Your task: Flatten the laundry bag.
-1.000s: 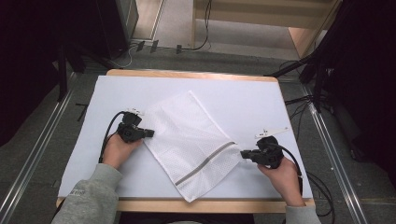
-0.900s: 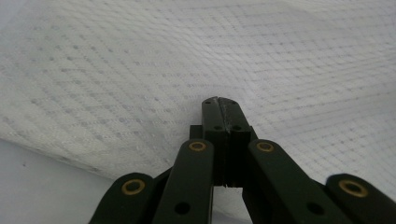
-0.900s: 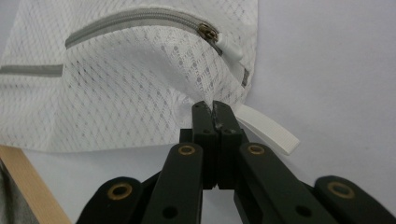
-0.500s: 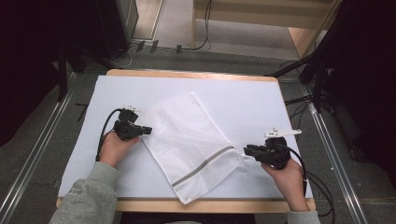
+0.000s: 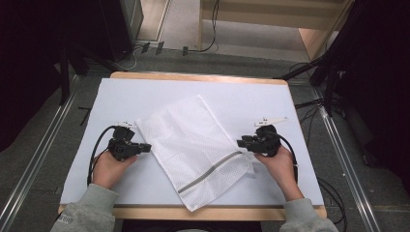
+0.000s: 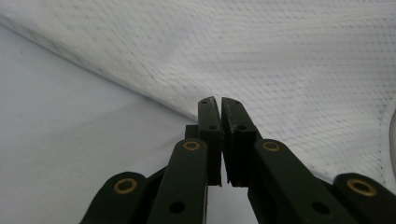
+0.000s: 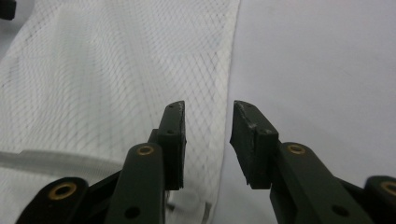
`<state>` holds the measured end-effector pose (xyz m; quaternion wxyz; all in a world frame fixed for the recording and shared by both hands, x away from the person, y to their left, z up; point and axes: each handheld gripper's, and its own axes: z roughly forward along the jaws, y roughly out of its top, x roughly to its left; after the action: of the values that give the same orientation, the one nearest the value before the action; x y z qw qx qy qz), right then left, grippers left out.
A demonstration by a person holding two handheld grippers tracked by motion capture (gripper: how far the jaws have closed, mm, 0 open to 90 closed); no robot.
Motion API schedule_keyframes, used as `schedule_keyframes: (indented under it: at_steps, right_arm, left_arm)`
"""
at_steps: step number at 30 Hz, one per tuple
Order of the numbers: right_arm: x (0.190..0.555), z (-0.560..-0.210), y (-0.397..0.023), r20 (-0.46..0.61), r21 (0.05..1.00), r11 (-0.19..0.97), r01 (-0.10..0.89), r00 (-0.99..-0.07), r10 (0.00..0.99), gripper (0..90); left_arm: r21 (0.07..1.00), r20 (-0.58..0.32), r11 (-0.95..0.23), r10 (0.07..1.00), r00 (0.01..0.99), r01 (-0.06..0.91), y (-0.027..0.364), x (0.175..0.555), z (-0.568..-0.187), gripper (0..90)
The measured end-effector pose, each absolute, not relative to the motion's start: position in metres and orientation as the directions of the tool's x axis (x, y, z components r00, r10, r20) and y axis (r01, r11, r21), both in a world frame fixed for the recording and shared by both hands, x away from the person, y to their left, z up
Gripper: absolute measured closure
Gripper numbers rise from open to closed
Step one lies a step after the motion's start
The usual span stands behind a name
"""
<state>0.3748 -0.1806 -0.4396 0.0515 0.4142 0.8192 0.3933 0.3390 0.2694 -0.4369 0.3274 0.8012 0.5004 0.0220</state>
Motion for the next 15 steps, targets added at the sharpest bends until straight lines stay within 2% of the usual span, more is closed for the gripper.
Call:
schedule_keyframes:
  at_steps: [8,15]
  right_arm:
    - [0.412,-0.449,-0.148,0.221,0.671,0.404,0.622,-0.688,0.691,65.1]
    - [0.438,-0.46,-0.13,0.206,0.652,0.422,0.631,-0.682,0.702,65.4]
  left_arm:
    - [0.565,-0.282,-0.274,0.822,0.494,0.778,0.273,0.329,-0.438,86.4]
    - [0.581,-0.295,-0.245,0.825,0.481,0.776,0.281,0.326,-0.437,85.5]
